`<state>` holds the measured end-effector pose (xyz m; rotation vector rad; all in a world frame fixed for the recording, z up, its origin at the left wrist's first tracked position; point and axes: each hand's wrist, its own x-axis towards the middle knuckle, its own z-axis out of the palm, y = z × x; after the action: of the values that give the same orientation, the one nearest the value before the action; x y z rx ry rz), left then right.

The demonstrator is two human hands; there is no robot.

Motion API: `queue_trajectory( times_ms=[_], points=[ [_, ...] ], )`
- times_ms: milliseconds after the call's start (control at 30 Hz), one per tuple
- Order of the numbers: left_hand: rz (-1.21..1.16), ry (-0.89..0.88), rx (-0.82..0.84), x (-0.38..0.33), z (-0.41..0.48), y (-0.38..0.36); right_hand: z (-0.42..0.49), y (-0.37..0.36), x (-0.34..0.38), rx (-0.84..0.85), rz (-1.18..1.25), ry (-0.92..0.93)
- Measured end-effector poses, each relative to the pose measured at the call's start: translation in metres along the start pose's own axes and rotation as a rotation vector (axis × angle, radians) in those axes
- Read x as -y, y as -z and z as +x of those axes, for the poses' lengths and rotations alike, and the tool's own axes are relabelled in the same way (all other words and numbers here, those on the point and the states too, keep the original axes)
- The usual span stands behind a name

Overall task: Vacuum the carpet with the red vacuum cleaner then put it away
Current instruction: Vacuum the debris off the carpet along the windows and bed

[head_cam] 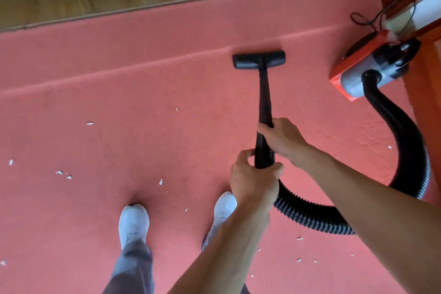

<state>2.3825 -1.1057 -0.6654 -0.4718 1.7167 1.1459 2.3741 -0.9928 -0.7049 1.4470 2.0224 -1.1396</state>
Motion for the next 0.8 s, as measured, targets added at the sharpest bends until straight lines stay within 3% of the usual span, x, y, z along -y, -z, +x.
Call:
queue_trajectory(
  times_ms=[233,433,800],
  points=[
    [0.003,-0.143,-0.155,-0.026,0.028,0.036,0.027,-0.022,0.054,0.007,0.151,0.006],
    [-0.185,-0.092,-0.302,-0.003,-0.018,0.056,-0.019,-0.051,0.07,0.117,0.014,0.064],
    [-0.464,-0.066,-0.34,0.068,-0.091,0.063,-0.11,-0.087,0.057,0.285,-0.348,0.218]
  ],
)
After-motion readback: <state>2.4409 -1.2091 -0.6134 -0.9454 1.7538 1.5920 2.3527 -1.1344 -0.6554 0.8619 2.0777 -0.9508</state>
